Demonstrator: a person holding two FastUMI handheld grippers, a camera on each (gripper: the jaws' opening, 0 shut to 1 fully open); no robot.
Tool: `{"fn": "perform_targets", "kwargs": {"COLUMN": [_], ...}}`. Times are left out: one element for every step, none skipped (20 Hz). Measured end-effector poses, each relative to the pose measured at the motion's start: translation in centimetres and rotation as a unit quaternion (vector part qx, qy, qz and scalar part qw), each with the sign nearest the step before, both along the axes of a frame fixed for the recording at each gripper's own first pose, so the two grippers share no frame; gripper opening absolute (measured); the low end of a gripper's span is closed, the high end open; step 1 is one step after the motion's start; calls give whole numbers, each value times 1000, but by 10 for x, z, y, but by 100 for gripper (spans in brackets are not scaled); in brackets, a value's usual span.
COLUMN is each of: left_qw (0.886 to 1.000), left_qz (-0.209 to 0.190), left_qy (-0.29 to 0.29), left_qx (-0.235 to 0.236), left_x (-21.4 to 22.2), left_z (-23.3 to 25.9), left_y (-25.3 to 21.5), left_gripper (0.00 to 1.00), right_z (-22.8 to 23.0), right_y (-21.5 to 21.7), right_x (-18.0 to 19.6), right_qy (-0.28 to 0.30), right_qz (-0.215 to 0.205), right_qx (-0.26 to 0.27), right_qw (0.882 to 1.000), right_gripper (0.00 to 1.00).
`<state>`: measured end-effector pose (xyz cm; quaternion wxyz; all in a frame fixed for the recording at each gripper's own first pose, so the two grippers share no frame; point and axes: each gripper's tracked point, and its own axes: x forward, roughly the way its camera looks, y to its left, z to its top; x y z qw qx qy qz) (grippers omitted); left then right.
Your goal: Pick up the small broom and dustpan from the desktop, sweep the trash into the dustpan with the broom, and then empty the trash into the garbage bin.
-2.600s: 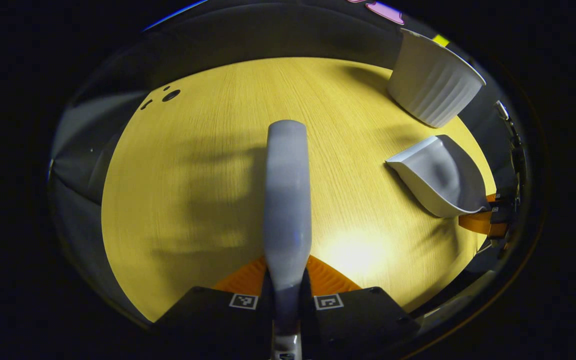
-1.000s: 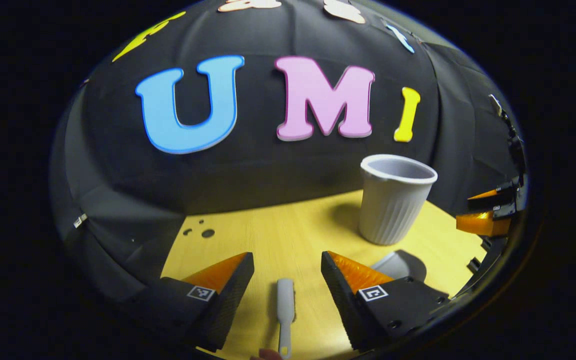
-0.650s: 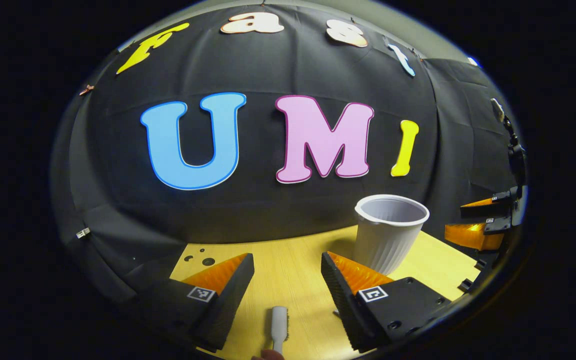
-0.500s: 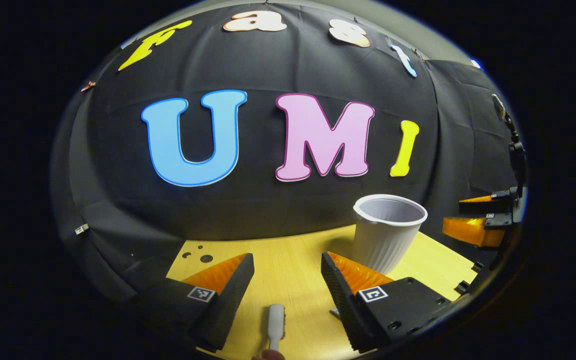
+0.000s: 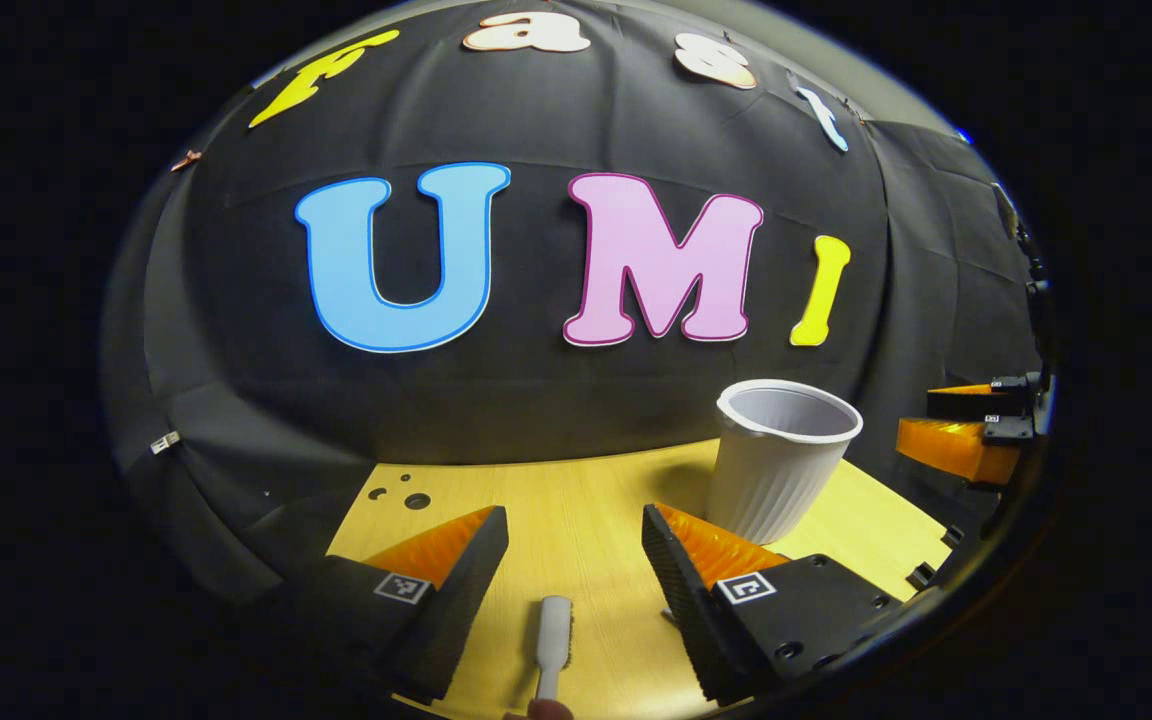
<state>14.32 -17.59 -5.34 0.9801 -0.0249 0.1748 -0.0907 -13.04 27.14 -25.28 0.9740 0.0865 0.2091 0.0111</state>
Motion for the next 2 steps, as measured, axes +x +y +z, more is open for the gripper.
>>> {"fn": "perform_targets", "kwargs": {"left_qw": [1000,1000], "left_qz": [-1,-2], "left_qy": [0,-1], "left_qx": [0,-1], "left_x": [0,0], "left_z": [1,1], "left_y": [1,0], "left_gripper": [88,88], "right_z": [1,1], "right_y": [-2,-3], "right_x": [0,0], "right_qy": [-1,-2], "right_qz": [-4,-8], "right_qx": [-2,-6], "right_qw": [1000,1000], "right_gripper": [98,98]}}
